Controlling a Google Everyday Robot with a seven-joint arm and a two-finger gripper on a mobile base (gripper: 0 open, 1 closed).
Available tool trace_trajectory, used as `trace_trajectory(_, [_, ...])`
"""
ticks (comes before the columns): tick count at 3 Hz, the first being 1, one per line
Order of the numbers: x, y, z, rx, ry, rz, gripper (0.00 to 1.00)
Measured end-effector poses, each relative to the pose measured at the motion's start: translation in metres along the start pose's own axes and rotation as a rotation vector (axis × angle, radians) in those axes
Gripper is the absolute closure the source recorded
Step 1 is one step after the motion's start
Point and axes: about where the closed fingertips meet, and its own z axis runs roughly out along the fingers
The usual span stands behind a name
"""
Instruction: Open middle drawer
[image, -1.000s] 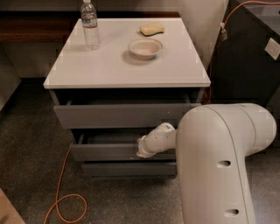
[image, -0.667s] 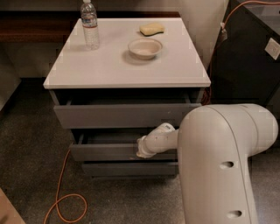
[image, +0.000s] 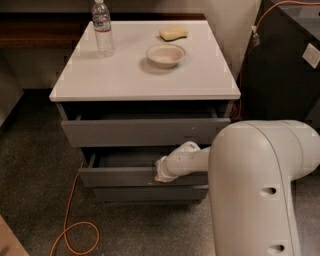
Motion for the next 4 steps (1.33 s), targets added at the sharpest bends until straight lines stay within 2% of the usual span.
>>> trace_trajectory(1, [-0.0008,0.0012,-0.0006,-0.002,-0.002,-0.001,0.98])
trace_trajectory(2, [-0.0008,0.0012,-0.0006,-0.002,-0.002,-0.001,0.76])
trace_trajectory(3, [-0.0009,0.0013,-0.0006,-0.002,-0.002,-0.001,0.77])
trace_trajectory(4, [-0.0009,0.0013,-0.0007,-0.002,-0.002,-0.001,1.0])
